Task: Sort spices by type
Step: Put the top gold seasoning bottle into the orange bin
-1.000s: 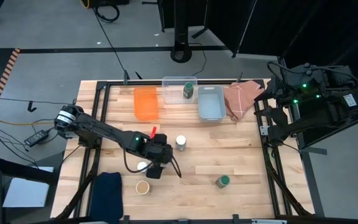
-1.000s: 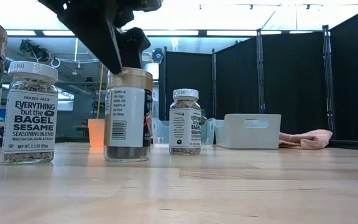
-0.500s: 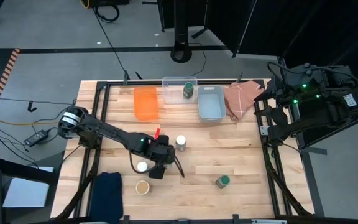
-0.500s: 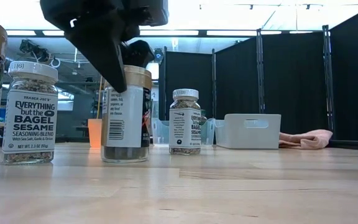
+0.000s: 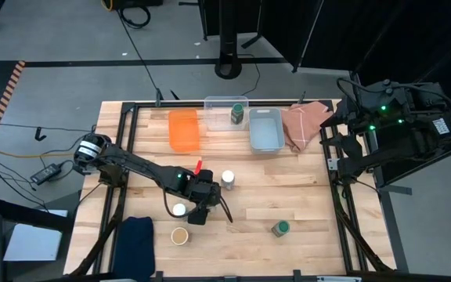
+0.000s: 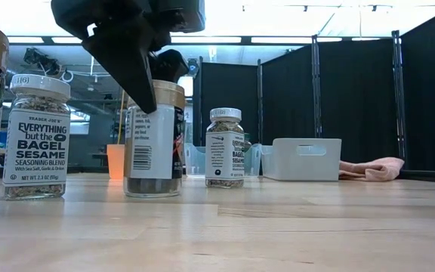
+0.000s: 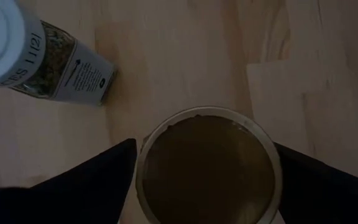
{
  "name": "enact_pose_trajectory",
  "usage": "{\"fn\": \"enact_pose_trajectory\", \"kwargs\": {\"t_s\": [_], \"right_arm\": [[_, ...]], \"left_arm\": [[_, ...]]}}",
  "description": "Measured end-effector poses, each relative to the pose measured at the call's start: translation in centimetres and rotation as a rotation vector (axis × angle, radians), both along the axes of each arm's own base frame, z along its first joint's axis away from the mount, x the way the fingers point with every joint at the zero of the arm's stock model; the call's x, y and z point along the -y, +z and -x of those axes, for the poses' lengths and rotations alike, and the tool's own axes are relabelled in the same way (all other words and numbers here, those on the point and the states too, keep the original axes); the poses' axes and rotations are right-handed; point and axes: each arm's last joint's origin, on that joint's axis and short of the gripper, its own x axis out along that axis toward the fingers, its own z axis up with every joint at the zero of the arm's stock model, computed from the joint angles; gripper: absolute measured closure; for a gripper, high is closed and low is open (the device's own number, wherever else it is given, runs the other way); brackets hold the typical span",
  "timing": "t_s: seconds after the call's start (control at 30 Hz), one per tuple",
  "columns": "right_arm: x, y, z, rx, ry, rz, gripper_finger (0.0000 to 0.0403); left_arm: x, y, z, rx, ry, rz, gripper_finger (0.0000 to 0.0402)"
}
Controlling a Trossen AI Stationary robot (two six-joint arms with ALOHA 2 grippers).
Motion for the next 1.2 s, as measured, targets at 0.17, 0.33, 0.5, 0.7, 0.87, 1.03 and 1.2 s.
{"fn": "enact_pose_trajectory", "kwargs": {"t_s": [0.17, 0.33, 0.5, 0.7, 0.87, 1.03, 1.2], "right_arm": [[0.08, 0.00, 0.00, -0.001, -0.019, 0.019, 0.0117], [0.22, 0.00, 0.02, -0.003, -0.053, 0.053, 0.0122], [0.22, 0.00, 0.02, -0.003, -0.053, 0.053, 0.0123], [0.21, 0.00, 0.01, -0.003, -0.052, 0.053, 0.0125], [0.21, 0.00, 0.01, -0.003, -0.052, 0.053, 0.0125], [0.21, 0.01, 0.03, -0.003, -0.053, 0.053, 0.0125], [0.21, 0.01, 0.03, -0.003, -0.052, 0.053, 0.0129]], "left_arm": [[0.00, 0.00, 0.00, 0.000, 0.000, 0.000, 0.0104], [0.00, 0.02, -0.01, 0.001, 0.000, 0.000, 0.0123], [0.00, 0.02, -0.01, 0.001, 0.005, 0.003, 0.0121], [0.00, 0.02, 0.00, 0.001, 0.009, 0.005, 0.0121], [-0.01, 0.01, 0.01, -0.001, 0.017, 0.007, 0.0121], [-0.09, 0.15, 0.16, -0.007, 0.032, 0.012, 0.0121], [-0.19, 0.16, 0.46, -0.032, 0.036, 0.006, 0.0121]]}}
